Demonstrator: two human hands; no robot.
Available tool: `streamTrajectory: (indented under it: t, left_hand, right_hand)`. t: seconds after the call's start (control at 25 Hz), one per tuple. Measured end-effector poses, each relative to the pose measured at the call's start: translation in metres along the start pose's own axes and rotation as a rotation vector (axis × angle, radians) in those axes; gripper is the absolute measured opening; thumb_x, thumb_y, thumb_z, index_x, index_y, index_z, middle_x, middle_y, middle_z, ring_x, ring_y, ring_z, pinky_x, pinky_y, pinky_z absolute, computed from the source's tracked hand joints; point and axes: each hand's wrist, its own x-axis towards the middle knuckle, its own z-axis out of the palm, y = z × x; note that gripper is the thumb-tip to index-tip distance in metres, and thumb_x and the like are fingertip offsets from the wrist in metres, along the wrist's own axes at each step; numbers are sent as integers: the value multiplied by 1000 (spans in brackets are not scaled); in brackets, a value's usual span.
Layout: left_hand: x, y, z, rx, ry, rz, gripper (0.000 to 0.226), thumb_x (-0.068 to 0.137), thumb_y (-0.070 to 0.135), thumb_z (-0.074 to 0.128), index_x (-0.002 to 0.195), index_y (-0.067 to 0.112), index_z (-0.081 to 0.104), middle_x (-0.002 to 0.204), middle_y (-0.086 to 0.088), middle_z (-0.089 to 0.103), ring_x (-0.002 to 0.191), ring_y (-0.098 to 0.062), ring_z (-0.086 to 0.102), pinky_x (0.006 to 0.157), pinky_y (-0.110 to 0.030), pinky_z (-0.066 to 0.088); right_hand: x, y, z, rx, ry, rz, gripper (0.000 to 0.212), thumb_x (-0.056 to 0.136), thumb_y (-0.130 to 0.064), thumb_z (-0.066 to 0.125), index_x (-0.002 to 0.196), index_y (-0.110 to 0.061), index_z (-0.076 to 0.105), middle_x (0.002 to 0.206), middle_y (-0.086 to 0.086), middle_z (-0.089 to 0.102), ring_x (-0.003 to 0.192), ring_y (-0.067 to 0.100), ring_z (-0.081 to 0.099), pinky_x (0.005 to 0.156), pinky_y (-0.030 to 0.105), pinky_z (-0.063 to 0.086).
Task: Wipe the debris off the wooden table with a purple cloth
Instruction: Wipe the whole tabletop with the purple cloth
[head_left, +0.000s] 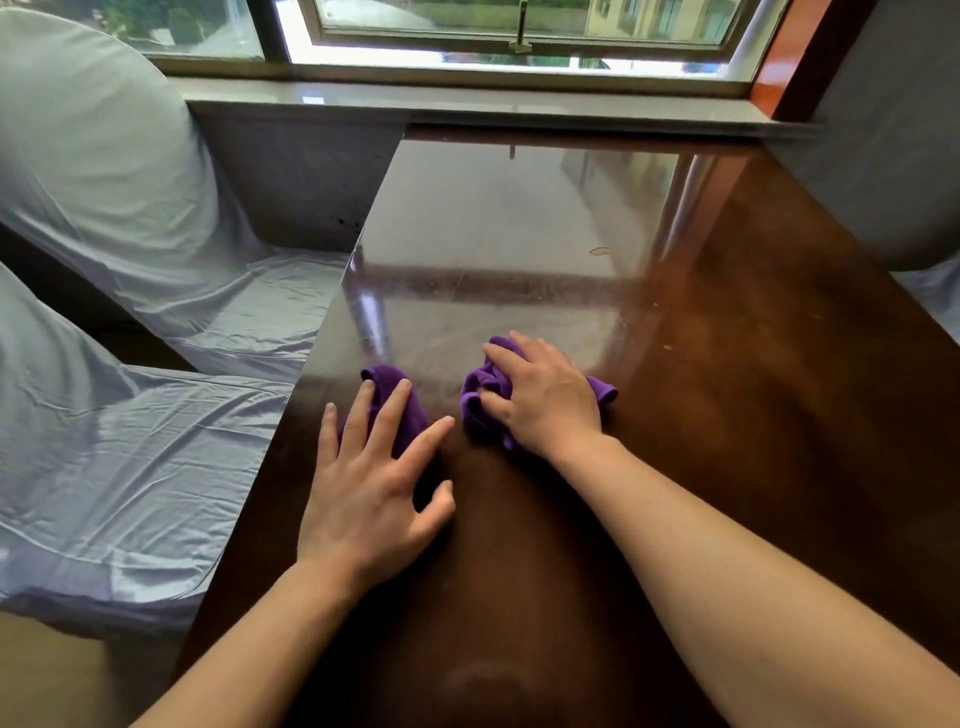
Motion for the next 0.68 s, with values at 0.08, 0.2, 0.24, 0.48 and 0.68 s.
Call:
streamTrajectory:
  t: [0.08,0.2,0.24,0.48,0.68]
  left_hand:
    - [-1,-1,-2,-10,9,-25,62,77,53,49,137,37,48,155,-10,33,145,-36,22,116,-58,16]
    - [-5,1,-5,-73,4,-53,58,79,46,45,136,34,51,154,-11,36,142,-36,28,115,-57,21]
    - [-5,1,-7,-84,5,-52,57,80,44,44,135,32,52,154,-11,36,142,-37,29,115,-57,22]
    - [-3,1,-3,8,18,10,54,81,41,44,133,28,54,151,-16,40,141,-39,30,113,-61,20]
    - [-1,5,-2,51,79,51,51,83,38,48,131,22,57,146,-22,44,140,-40,32,115,-59,21]
  right_hand:
    - [-9,-14,-2,88,21,-12,52,88,-39,60,139,-29,53,155,0,42,144,26,33,122,35,20]
    - [-76,-19,-5,224,-21,-252,42,81,-26,66,123,-20,68,143,6,56,136,27,48,121,33,24]
    - [-108,-20,-4,208,-44,-323,39,83,-32,65,121,-23,68,144,5,56,135,28,49,120,35,28]
    - [-80,38,-13,-44,83,-135,48,86,-35,65,131,-18,60,149,13,47,139,39,37,119,43,29]
    - [3,67,-14,-63,178,461,43,95,-43,51,123,-11,56,140,18,45,130,39,35,111,43,32]
